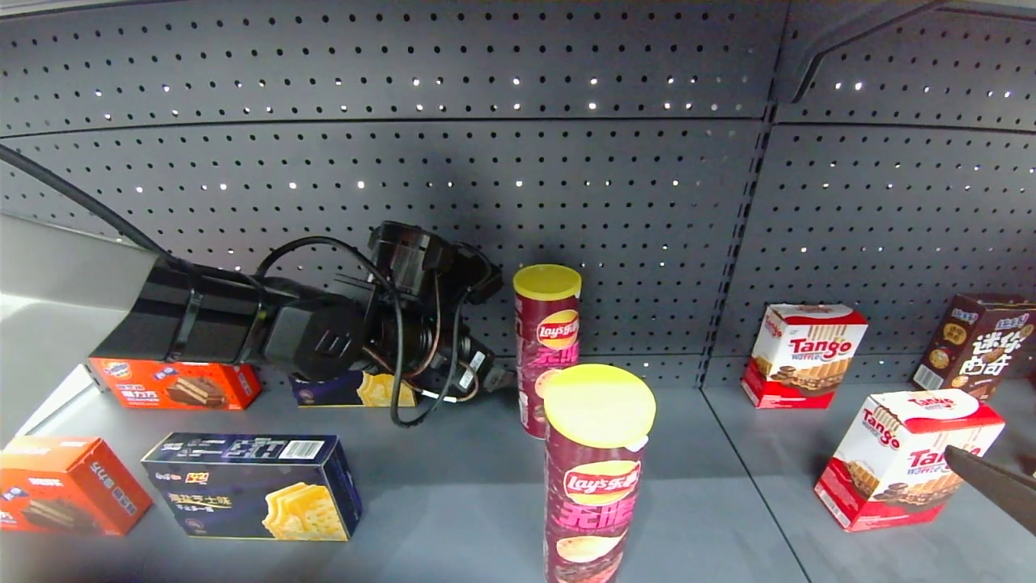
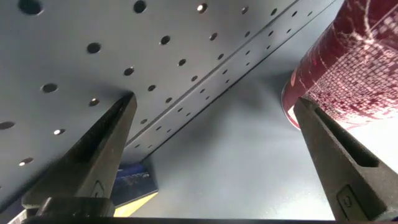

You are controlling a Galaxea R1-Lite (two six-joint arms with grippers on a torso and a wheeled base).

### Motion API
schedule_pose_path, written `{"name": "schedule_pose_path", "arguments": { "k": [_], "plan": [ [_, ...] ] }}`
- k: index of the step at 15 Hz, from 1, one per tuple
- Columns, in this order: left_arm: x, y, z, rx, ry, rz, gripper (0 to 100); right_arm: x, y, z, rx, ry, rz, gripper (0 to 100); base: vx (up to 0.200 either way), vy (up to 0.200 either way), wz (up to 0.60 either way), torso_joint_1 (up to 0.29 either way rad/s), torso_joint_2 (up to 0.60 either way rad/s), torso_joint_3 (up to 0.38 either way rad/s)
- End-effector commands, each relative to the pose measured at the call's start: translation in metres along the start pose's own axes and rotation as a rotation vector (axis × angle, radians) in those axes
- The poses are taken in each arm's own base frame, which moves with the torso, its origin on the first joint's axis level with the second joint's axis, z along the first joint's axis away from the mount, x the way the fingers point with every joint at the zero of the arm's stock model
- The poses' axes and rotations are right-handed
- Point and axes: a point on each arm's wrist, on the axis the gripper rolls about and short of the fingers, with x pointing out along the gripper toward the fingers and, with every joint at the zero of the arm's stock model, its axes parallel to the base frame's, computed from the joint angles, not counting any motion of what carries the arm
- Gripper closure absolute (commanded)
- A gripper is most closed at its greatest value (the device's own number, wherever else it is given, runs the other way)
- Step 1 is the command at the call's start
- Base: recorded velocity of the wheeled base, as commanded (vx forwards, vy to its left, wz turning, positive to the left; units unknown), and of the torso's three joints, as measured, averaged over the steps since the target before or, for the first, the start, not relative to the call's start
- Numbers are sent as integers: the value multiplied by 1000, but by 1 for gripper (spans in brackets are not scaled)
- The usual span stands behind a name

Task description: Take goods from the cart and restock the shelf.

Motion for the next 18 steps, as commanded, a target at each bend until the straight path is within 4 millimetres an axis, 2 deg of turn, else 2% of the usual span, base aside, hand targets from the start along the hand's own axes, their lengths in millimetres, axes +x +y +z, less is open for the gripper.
{"name": "schedule_pose_path", "arguments": {
  "k": [1,5,6,9,12,15,18],
  "plan": [
    [4,-2,0,3,2,2,0,0,0,0,0,-1,1,0,0,0,0,0,0,0],
    [6,-2,-1,1,7,4,0,0,0,0,0,-1,1,0,0,0,0,0,0,0],
    [-2,-1,-4,-2,14,7,0,0,0,0,0,-3,1,0,0,0,0,0,0,0],
    [-43,5,5,-5,-49,38,0,5,3,3,-8,11,21,0,0,0,0,0,0,0],
    [-82,15,13,-18,-125,83,0,14,13,15,-34,16,91,0,0,0,0,0,0,0],
    [-119,20,20,-20,-201,121,0,30,38,7,-116,102,219,0,0,0,0,0,0,0],
    [-144,19,8,-23,-206,137,0,55,65,-4,-174,191,275,0,0,0,0,0,0,0]
  ]
}}
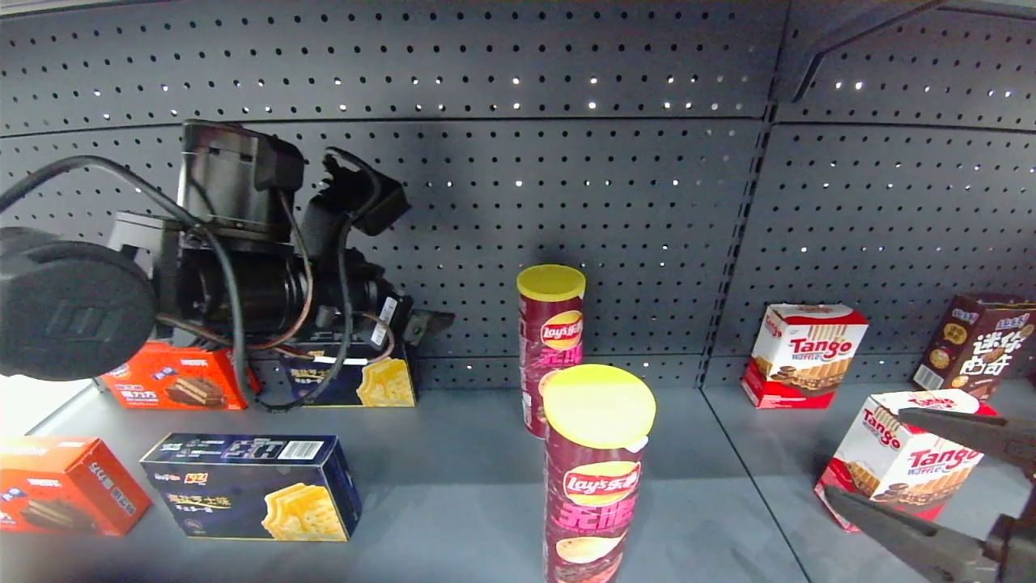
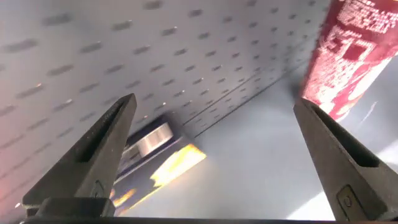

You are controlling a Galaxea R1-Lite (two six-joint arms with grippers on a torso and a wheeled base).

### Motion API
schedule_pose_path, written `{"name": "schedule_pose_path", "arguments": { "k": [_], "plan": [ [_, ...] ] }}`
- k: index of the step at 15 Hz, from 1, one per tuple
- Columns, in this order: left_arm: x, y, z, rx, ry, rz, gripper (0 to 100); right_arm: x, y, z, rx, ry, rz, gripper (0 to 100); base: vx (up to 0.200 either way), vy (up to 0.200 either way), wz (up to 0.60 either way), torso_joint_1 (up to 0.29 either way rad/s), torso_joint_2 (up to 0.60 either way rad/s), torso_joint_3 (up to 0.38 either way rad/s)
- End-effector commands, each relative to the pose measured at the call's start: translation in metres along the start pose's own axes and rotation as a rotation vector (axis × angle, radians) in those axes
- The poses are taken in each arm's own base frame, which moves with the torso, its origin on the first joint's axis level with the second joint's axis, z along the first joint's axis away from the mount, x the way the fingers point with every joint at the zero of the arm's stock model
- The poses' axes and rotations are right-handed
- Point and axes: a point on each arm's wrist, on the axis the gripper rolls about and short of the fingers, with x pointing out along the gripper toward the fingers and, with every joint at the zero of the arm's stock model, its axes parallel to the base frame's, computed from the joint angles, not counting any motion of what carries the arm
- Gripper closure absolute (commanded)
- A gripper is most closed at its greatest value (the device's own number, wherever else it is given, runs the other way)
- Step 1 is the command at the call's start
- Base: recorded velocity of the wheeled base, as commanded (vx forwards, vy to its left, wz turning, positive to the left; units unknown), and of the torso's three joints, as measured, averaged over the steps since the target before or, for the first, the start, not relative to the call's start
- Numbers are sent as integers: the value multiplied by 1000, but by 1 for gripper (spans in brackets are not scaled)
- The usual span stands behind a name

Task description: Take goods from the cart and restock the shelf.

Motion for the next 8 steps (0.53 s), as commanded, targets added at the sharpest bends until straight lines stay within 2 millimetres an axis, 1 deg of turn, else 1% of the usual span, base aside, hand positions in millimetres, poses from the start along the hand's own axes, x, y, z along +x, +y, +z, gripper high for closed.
{"name": "schedule_pose_path", "arguments": {
  "k": [1,3,5,6,7,8],
  "plan": [
    [-38,4,-9,-10,-19,32,0,42,26,-6,-54,83,64,0,0,0,0,0,0,0],
    [-48,5,-15,4,-16,45,0,64,35,-9,-59,108,63,0,0,0,0,0,0,0],
    [-54,5,-15,13,-24,71,0,81,44,-17,-78,151,51,0,0,0,0,0,0,0],
    [-54,5,-15,11,-23,72,0,82,44,-17,-78,153,51,0,0,0,0,0,0,0],
    [-55,5,-15,6,-24,80,0,93,48,-18,-85,160,47,0,0,0,0,0,0,0],
    [-56,5,-14,7,-29,82,0,95,48,-18,-85,166,43,0,0,0,0,0,0,0]
  ]
}}
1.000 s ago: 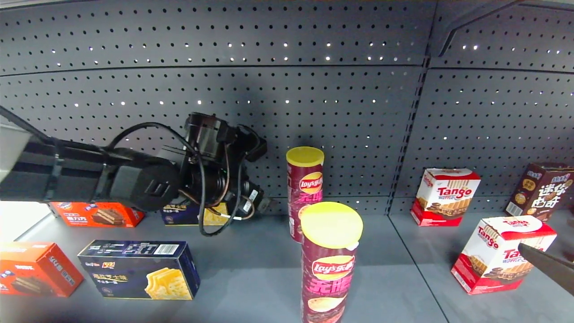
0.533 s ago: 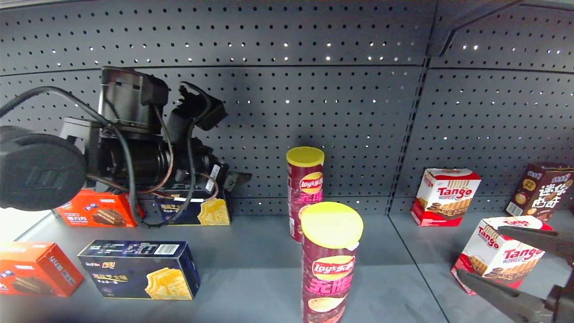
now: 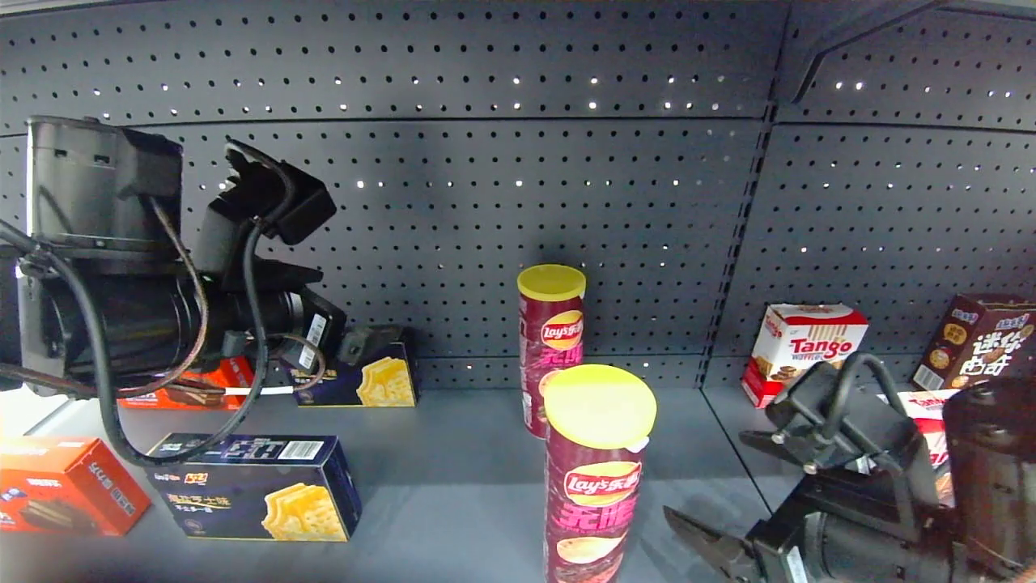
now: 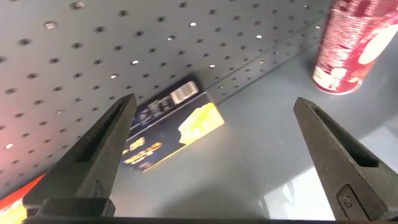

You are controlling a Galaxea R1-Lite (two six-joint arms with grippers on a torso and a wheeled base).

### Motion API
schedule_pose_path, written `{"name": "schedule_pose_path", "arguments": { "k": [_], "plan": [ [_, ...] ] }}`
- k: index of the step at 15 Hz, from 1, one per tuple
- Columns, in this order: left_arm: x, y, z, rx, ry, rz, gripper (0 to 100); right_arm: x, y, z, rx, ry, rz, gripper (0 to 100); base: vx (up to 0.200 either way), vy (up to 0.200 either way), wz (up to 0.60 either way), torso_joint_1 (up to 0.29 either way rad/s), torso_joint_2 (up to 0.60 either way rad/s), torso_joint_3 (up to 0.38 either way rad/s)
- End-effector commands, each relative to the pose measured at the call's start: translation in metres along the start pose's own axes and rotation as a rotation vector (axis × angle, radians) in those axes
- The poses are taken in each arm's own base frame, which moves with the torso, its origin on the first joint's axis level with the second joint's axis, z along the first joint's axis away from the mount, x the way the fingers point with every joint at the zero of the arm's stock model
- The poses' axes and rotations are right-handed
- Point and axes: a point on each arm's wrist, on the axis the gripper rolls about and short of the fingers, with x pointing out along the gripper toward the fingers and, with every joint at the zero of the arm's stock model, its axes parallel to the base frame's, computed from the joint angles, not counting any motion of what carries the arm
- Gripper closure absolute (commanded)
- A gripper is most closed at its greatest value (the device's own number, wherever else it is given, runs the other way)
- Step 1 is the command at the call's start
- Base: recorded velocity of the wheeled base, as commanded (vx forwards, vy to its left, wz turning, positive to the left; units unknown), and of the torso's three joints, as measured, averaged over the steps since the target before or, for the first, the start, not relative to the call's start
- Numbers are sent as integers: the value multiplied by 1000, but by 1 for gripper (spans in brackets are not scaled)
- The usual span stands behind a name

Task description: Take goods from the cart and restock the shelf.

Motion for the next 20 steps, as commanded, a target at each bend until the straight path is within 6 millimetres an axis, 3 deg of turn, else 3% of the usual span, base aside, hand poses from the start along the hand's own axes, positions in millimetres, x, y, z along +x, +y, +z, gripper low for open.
{"name": "schedule_pose_path", "arguments": {
  "k": [1,20],
  "plan": [
    [-4,1,4,-1,-31,8,0,20,5,-7,-19,67,-9,0,0,0,0,0,0,0],
    [0,8,1,-12,-34,34,0,40,14,4,-25,67,6,0,0,0,0,0,0,0]
  ]
}}
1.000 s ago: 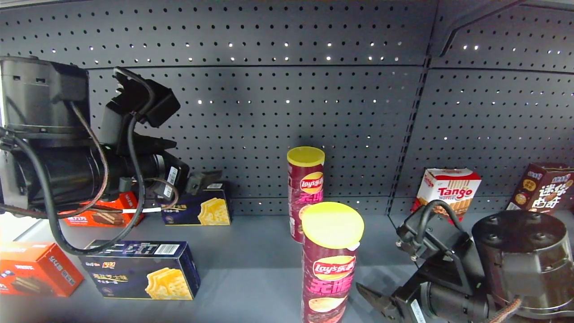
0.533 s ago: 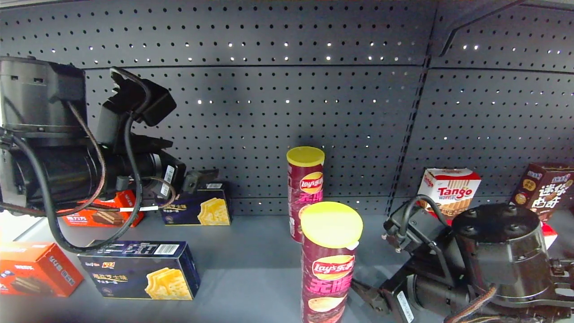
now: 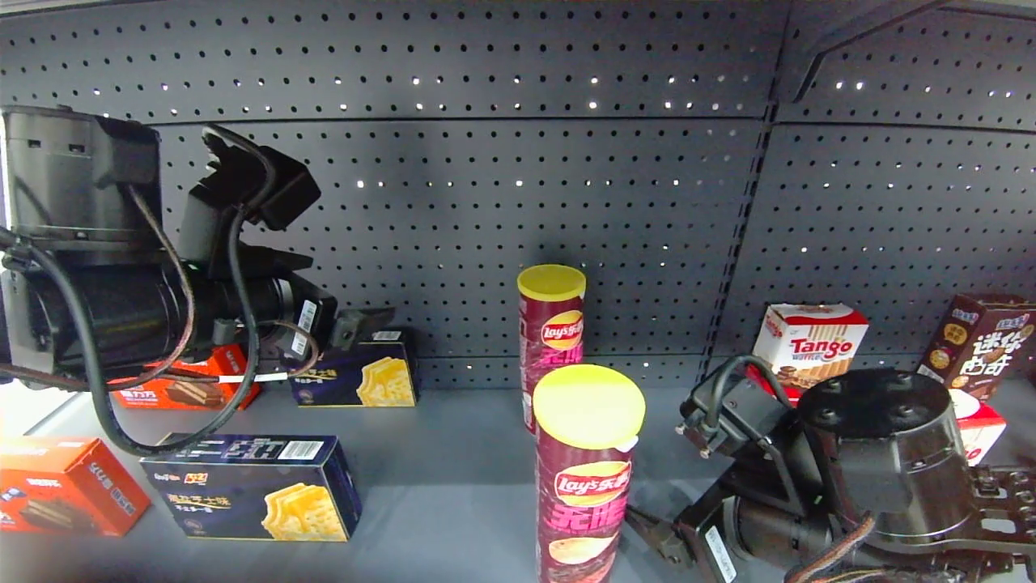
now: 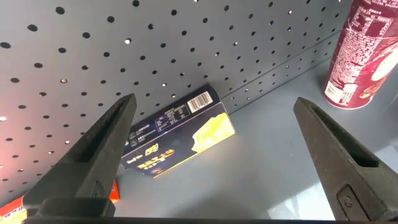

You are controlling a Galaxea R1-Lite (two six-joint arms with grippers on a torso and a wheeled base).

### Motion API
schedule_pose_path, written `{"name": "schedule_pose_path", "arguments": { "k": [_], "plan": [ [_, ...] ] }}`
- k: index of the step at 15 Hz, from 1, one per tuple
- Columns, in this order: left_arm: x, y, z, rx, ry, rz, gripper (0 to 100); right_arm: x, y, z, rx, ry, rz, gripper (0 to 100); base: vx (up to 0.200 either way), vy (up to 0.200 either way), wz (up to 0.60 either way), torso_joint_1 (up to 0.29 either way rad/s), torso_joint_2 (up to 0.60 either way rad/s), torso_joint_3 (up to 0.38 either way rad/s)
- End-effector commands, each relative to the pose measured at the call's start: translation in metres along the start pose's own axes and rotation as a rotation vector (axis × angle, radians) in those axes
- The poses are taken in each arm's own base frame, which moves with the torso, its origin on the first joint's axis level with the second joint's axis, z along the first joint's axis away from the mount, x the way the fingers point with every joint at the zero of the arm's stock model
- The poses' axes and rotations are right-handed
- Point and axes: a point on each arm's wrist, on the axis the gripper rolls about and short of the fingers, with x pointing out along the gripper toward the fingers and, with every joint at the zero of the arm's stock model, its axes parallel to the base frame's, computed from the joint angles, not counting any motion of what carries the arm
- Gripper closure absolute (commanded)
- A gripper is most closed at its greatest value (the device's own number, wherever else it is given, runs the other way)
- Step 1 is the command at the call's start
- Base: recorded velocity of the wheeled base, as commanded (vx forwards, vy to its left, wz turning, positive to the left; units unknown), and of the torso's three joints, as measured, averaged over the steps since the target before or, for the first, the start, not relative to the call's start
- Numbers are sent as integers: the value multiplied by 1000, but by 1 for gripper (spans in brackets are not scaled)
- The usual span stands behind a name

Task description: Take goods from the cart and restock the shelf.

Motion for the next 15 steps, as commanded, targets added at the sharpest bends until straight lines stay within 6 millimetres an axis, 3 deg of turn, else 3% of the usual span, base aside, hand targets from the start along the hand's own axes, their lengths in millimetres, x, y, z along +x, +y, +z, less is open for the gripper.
{"name": "schedule_pose_path", "arguments": {
  "k": [1,12,15],
  "plan": [
    [3,0,-1,0,7,-2,0,1,1,1,-2,-1,4,0,0,0,0,0,0,0],
    [3,1,-2,1,11,1,0,3,4,2,-7,-1,10,0,0,0,0,0,0,0],
    [-1,2,0,-9,-3,8,0,-12,-8,16,37,-88,-20,0,0,0,0,0,0,0]
  ]
}}
